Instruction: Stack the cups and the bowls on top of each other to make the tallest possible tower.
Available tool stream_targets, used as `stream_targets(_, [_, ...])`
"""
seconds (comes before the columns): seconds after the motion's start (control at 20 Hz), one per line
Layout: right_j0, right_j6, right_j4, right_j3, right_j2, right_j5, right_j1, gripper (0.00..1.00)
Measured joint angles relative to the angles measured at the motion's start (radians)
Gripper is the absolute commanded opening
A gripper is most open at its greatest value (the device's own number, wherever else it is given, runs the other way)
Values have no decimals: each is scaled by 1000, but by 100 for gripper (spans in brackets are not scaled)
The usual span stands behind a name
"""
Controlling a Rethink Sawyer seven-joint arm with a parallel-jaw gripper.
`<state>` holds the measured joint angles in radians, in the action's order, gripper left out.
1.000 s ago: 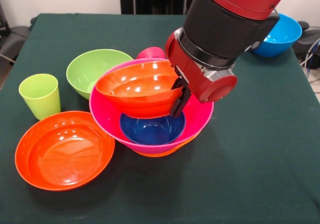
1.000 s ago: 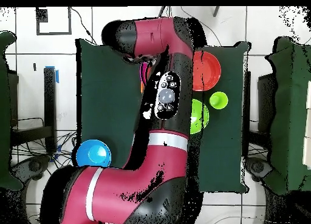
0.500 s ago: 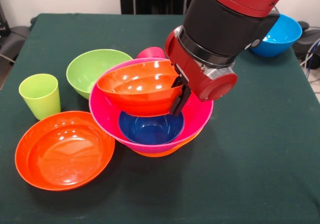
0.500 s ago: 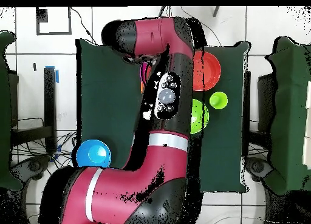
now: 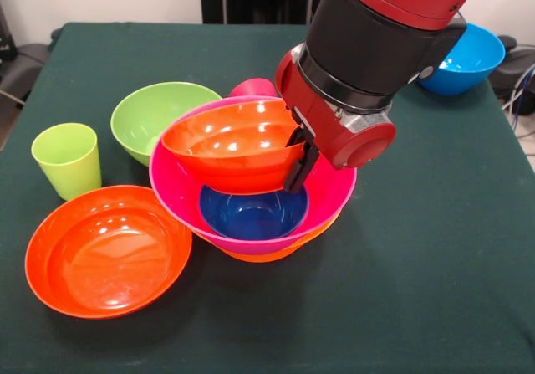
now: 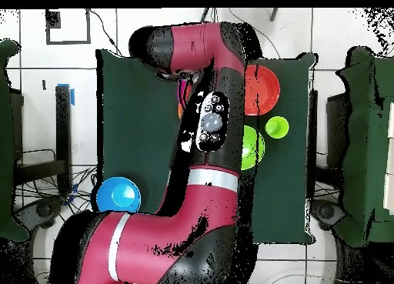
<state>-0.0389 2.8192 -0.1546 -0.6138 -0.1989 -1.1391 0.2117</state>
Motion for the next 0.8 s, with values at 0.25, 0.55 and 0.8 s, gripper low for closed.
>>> stream_targets(0.25, [0,0,0,-2,0,0,0,0])
stream_targets(0.55, [0,0,0,-13,0,0,1,0])
stream_targets(0.8, [0,0,0,-18,0,0,1,0])
